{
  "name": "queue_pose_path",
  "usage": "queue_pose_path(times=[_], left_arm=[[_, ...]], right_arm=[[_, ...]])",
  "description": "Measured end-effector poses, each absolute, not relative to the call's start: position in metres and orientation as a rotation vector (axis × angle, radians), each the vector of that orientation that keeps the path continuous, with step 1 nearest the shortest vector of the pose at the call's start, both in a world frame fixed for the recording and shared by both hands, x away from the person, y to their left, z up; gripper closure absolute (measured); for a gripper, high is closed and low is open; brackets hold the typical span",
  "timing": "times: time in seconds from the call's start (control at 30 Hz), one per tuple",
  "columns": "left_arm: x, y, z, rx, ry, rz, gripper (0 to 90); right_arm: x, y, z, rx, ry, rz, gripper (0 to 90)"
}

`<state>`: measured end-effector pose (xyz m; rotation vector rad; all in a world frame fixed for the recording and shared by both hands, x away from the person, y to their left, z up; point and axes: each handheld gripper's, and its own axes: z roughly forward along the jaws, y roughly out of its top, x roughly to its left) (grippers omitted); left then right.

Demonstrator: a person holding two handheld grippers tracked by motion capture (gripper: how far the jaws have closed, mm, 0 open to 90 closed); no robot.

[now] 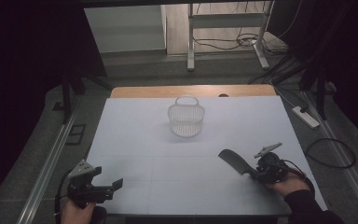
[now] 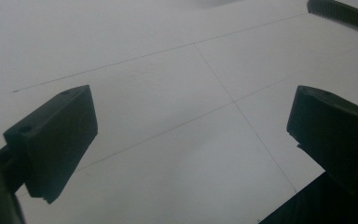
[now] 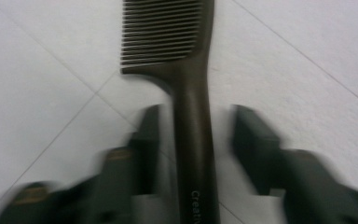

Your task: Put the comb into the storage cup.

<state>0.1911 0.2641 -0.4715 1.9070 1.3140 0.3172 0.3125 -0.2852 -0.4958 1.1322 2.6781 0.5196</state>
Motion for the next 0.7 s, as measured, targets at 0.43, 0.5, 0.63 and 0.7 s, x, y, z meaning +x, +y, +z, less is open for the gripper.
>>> queue_pose_path(times=[0.43, 0.5, 0.63, 0.7], left_arm=[[0.1909, 0.2636, -0.471, 1.913, 1.296, 0.317, 1.9], [0.191, 0.2637, -0.471, 1.913, 1.295, 0.315, 1.5], [0.1909, 0.2653, -0.4708, 1.903, 1.288, 0.301, 0.6], [0.191, 0.2659, -0.4707, 1.897, 1.284, 0.291, 0.0]], right_arm=[[0.3108, -0.2868, -0.4951, 1.164, 2.673, 0.564, 72.0], [0.31, -0.287, -0.4941, 1.18, 2.677, 0.592, 72.0], [0.3082, -0.2854, -0.4926, 1.161, 2.665, 0.603, 72.0], [0.3071, -0.2854, -0.4904, 1.152, 2.656, 0.619, 72.0]])
